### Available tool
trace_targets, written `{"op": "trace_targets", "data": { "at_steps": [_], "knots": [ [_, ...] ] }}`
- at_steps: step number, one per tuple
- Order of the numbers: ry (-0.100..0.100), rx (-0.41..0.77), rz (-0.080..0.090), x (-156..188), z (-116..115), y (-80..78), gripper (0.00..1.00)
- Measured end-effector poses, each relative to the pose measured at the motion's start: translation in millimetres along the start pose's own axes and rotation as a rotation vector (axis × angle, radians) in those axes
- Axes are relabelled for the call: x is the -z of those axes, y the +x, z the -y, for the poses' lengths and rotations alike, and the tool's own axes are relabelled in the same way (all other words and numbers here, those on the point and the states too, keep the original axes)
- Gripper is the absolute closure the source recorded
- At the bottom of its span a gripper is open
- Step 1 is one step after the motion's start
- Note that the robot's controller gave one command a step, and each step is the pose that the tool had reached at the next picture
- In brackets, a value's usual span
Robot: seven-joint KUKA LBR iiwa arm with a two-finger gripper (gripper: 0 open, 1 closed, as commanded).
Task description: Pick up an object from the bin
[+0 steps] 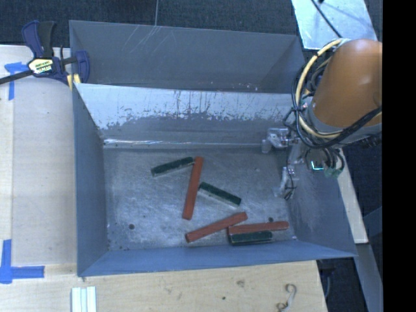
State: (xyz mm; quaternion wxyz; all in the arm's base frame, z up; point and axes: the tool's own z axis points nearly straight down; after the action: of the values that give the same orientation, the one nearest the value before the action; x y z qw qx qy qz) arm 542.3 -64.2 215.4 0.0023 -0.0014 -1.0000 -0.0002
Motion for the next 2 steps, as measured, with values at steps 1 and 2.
{"op": "trace_targets", "data": {
  "at_steps": [1,2],
  "knots": [
    [0.0,-0.231,0.0,-149,-50,36.1,0.0],
    [-0.001,-0.293,0.013,-114,-59,-6.1,0.0]
  ]
}}
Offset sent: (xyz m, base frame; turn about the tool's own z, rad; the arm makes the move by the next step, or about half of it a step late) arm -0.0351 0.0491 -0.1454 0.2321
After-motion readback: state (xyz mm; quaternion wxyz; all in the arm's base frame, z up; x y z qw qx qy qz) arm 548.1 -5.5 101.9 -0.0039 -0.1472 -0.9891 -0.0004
